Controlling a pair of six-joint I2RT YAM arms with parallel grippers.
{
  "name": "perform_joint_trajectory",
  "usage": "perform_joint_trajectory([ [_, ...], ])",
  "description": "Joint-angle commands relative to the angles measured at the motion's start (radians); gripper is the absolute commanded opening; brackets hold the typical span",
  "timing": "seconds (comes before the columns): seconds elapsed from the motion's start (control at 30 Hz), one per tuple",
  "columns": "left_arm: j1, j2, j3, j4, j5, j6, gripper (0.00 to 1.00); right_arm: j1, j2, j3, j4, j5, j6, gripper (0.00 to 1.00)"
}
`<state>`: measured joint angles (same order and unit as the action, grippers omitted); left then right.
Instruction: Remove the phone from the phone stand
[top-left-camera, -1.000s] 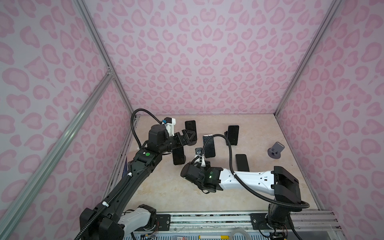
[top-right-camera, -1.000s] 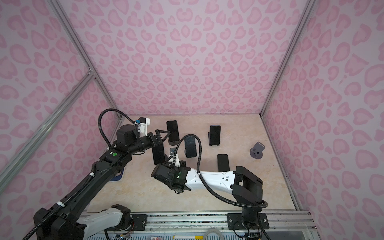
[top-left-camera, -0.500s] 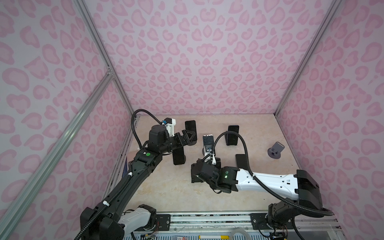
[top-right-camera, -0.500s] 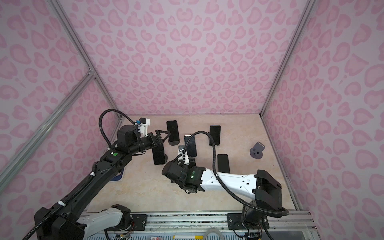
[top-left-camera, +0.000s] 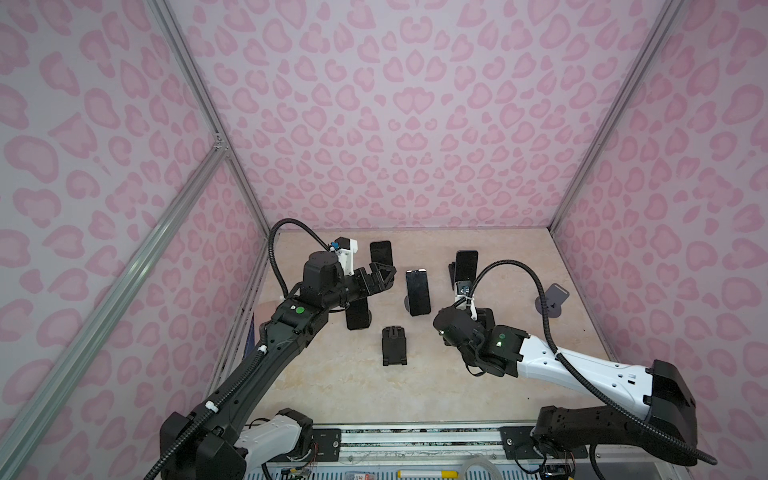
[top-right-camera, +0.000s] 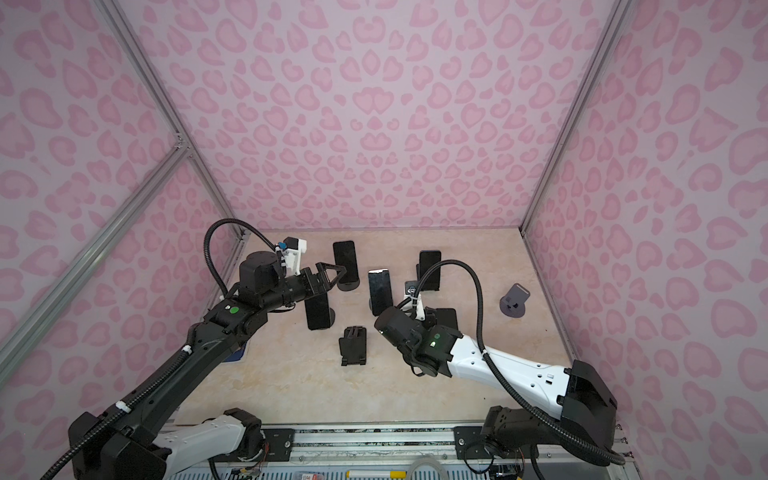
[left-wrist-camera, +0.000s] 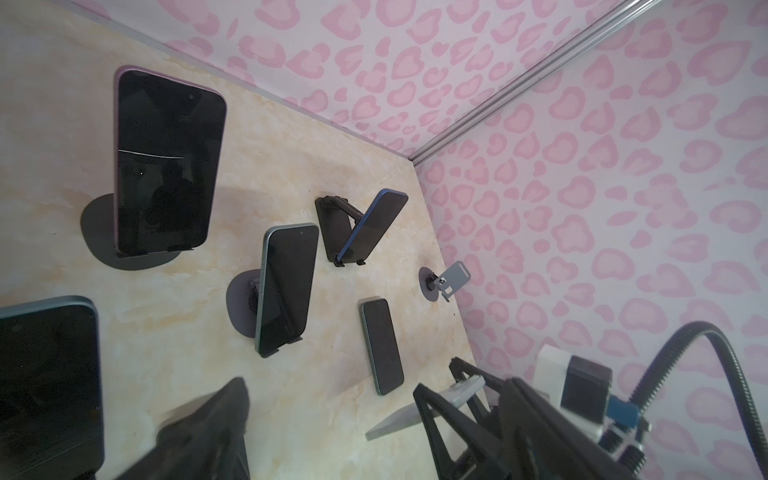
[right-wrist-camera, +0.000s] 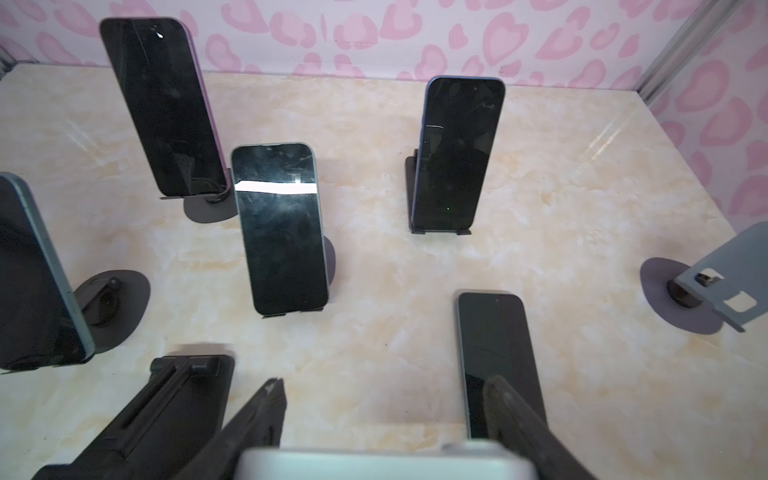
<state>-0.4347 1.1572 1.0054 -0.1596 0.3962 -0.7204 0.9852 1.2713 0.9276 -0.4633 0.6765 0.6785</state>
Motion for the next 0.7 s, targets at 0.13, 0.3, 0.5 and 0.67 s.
perform_joint_trajectory([
  [0.13,-0.046,0.037,0.013,0.030,0.033,0.022,0.97,-0.110,-0.010,-0.012,0.018,-0.134,-0.090,0.68],
  [0.3,-0.048,0.051,0.015,0.037,0.059,0.010,0.98,-0.169,0.014,-0.013,0.048,-0.200,-0.115,0.68],
  [0.5,-0.057,0.074,0.012,0.042,0.061,-0.001,0.99,-0.222,0.054,-0.011,0.087,-0.263,-0.136,0.68],
  [0.67,-0.106,0.089,0.003,0.059,0.082,-0.009,0.99,-0.250,0.093,0.015,0.081,-0.283,-0.158,0.68],
])
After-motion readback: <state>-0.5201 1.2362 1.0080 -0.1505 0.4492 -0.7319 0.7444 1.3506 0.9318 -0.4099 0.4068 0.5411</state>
